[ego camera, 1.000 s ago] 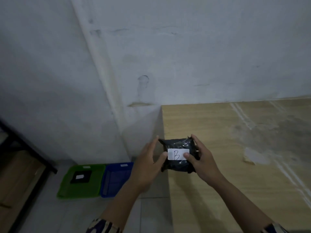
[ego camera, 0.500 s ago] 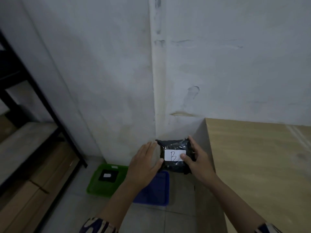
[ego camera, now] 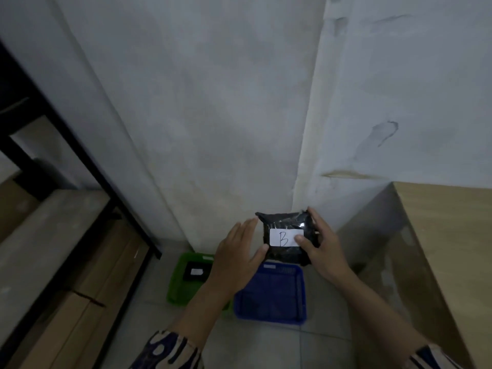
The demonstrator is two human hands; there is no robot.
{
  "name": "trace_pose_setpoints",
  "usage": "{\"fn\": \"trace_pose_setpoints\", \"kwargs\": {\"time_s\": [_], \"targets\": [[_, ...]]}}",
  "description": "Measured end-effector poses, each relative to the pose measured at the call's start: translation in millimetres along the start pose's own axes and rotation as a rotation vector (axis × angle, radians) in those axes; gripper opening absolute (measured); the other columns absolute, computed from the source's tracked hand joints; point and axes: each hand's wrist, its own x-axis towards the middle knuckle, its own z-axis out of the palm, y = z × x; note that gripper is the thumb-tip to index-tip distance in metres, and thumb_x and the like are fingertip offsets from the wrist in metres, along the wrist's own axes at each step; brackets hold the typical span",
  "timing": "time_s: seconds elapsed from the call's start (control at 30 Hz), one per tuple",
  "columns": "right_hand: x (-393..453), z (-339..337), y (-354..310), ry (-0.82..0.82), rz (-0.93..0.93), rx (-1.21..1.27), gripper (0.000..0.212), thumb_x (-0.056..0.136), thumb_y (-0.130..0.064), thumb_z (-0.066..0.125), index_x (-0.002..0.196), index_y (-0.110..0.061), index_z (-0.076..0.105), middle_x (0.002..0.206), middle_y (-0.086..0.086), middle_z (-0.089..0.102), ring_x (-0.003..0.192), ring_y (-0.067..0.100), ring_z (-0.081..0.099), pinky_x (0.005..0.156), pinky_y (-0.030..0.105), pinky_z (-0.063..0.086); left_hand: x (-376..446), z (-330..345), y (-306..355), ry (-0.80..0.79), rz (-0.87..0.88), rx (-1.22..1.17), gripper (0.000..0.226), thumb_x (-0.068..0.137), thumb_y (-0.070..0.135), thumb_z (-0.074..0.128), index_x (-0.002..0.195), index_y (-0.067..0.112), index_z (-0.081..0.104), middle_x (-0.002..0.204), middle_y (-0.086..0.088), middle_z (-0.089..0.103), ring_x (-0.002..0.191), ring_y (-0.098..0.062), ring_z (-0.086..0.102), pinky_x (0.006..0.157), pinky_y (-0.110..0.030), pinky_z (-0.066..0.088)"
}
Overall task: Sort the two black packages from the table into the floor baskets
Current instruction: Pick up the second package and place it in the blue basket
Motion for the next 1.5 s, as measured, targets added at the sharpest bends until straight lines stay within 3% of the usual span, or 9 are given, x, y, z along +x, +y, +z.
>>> {"fn": "trace_pose_setpoints", "kwargs": {"time_s": [0.17,0.27,0.63,0.93,1.0,1.07,1.13,1.27,1.5], "targets": [[30,56,27,0.116,0.077,-0.038,0.064,0.082,0.002,0.058,0.137,-0.012,0.029,0.137,0.014,0.046,0.12,0.028,0.049,0.102,0.04,0.042,37,0,-71,-0.126,0.038,0.01,0.062,0.094,0.043,0.037,0.144,0.028,0.002,0.157,0.004,0.009,0.143,-0.015,0.003,0.114,-0.04,0.015],[46,82,58,0.178,0.158,-0.067,0.064,0.081,0.002,0.059,0.137,-0.014,0.03,0.133,0.014,0.05,0.114,0.027,0.053,0.094,0.034,0.044,56,18,-114,-0.212,0.018,-0.042,0.063,0.094,0.045,0.035,0.144,0.03,0.0,0.157,0.004,0.006,0.143,-0.013,0.001,0.115,-0.038,0.013],[107,160,237,0.18,0.311,-0.079,0.065,0.084,-0.001,0.057,0.138,-0.02,0.027,0.129,0.006,0.049,0.115,0.024,0.052,0.097,0.049,0.048,107,166,-261,-0.358,-0.008,0.023,0.063,0.094,0.047,0.031,0.143,0.028,-0.004,0.157,0.004,0.002,0.143,-0.014,0.0,0.114,-0.036,0.013],[152,230,462,0.158,0.339,-0.017,0.063,0.086,0.0,0.052,0.139,-0.021,0.024,0.123,-0.003,0.043,0.112,0.015,0.047,0.082,0.014,0.049,144,354,-398,-0.385,0.005,0.048,0.064,0.093,0.052,0.025,0.141,0.032,-0.012,0.156,0.007,-0.007,0.141,-0.01,-0.011,0.115,-0.035,0.003],[160,244,507,0.136,0.336,-0.028,0.063,0.087,0.0,0.052,0.139,-0.02,0.024,0.125,-0.003,0.043,0.113,0.014,0.045,0.074,0.005,0.048,149,391,-425,-0.362,0.02,0.067,0.067,0.087,0.064,0.012,0.138,0.033,-0.018,0.156,0.007,-0.008,0.138,-0.007,-0.015,0.115,-0.036,0.002],[167,257,555,0.125,0.328,-0.061,0.062,0.087,-0.002,0.052,0.139,-0.02,0.023,0.132,0.001,0.043,0.114,0.013,0.043,0.084,0.012,0.045,152,428,-452,-0.309,0.035,0.136,0.078,0.066,0.078,-0.016,0.129,0.035,-0.028,0.151,0.009,-0.015,0.131,-0.005,-0.02,0.114,-0.038,-0.004],[173,265,594,0.12,0.325,-0.063,0.062,0.087,-0.003,0.053,0.139,-0.022,0.023,0.139,0.007,0.042,0.117,0.019,0.045,0.095,0.03,0.044,157,459,-473,-0.286,0.024,0.21,0.081,0.052,0.075,-0.033,0.123,0.034,-0.035,0.143,0.008,-0.025,0.129,-0.008,-0.025,0.108,-0.039,-0.013],[183,281,649,0.098,0.341,-0.037,0.062,0.087,-0.005,0.053,0.139,-0.024,0.023,0.146,0.011,0.035,0.129,0.031,0.04,0.106,0.05,0.04,162,501,-501,-0.241,-0.035,0.247,0.081,0.05,0.071,-0.037,0.12,0.03,-0.04,0.14,0.001,-0.03,0.129,-0.017,-0.029,0.104,-0.044,-0.018],[204,301,693,0.084,0.382,0.004,0.063,0.086,0.0,0.054,0.139,-0.015,0.023,0.144,0.013,0.038,0.126,0.025,0.041,0.1,0.031,0.038,168,535,-524,-0.237,-0.022,0.249,0.089,0.05,0.072,-0.037,0.127,0.029,-0.029,0.14,-0.001,-0.03,0.129,-0.019,-0.029,0.111,-0.048,-0.01]]}}
